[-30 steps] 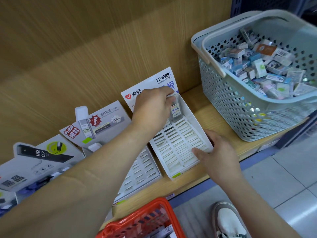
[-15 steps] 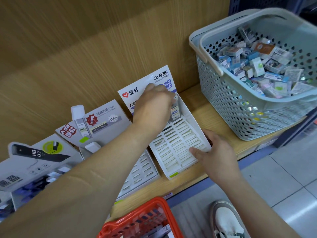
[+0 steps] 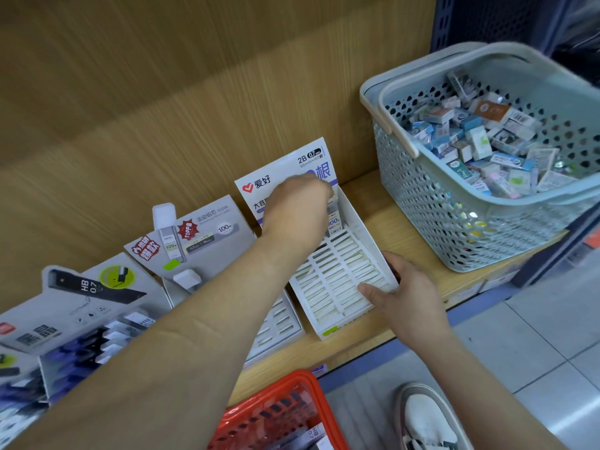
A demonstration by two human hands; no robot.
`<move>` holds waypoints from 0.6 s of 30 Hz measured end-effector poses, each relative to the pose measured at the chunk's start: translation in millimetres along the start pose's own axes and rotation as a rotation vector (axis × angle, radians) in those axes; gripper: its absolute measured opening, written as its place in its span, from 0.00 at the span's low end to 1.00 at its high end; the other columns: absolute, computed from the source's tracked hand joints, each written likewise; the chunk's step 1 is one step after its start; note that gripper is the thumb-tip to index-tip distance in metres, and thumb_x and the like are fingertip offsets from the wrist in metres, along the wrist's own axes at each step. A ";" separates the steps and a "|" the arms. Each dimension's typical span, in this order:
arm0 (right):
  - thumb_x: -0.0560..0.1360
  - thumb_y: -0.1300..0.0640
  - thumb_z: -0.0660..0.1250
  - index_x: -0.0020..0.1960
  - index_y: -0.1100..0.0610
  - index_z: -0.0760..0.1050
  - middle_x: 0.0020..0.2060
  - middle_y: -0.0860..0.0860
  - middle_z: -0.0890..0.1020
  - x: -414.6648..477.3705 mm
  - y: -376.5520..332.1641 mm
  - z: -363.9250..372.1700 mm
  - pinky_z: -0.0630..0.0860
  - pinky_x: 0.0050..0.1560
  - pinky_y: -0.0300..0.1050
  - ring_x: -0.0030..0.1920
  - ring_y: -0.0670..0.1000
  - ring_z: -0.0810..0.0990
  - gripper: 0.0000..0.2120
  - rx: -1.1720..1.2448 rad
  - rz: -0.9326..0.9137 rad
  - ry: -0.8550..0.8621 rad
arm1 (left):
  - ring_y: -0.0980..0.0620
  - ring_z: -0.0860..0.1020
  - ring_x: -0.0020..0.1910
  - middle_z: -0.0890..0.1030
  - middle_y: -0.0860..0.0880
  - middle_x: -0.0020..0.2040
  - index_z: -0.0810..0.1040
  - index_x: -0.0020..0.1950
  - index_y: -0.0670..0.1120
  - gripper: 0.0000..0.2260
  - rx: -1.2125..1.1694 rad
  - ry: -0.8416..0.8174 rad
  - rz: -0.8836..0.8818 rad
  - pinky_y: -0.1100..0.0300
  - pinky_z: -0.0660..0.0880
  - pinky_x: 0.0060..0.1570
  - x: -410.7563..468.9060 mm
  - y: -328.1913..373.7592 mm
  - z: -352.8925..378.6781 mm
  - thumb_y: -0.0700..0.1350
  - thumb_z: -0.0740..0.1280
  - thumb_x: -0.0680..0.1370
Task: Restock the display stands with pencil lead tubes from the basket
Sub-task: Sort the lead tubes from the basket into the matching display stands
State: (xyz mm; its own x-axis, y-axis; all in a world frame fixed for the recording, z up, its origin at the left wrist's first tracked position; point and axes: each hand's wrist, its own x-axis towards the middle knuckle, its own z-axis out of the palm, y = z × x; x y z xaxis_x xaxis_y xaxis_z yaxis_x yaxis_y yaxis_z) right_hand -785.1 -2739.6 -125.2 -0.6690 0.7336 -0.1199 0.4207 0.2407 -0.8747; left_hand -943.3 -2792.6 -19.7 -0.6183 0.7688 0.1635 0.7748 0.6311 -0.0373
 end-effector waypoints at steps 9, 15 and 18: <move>0.78 0.55 0.66 0.72 0.57 0.68 0.61 0.58 0.76 -14.9 -55.8 -44.8 0.70 0.59 0.49 0.62 0.58 0.75 0.24 -0.312 -0.201 -0.014 | 0.45 0.75 0.56 0.82 0.49 0.55 0.81 0.57 0.49 0.16 -0.277 0.094 -0.059 0.52 0.73 0.55 -110.2 -10.5 -44.8 0.36 0.62 0.75; 0.78 0.57 0.64 0.61 0.50 0.78 0.41 0.45 0.79 -76.1 -160.6 -54.1 0.67 0.42 0.38 0.45 0.47 0.77 0.13 -0.573 -0.514 -0.525 | 0.51 0.79 0.52 0.83 0.53 0.53 0.82 0.55 0.52 0.12 -0.371 0.000 -0.323 0.59 0.73 0.52 -249.8 -43.3 -52.3 0.41 0.63 0.78; 0.80 0.54 0.64 0.63 0.51 0.76 0.45 0.46 0.79 -125.0 -190.3 -37.5 0.64 0.38 0.35 0.48 0.49 0.77 0.13 -0.871 -0.689 -0.841 | 0.50 0.80 0.54 0.83 0.53 0.54 0.82 0.56 0.53 0.12 -0.336 -0.130 -0.425 0.57 0.75 0.54 -313.0 -67.9 -41.5 0.43 0.63 0.77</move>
State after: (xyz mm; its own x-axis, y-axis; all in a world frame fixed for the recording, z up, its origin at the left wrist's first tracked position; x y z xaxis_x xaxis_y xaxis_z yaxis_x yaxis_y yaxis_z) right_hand -758.5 -2853.3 73.8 -0.9276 -0.2163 -0.3046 -0.1066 0.9347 -0.3390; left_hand -796.9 -3080.4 -27.5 -0.8804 0.4733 -0.0288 0.4395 0.8372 0.3255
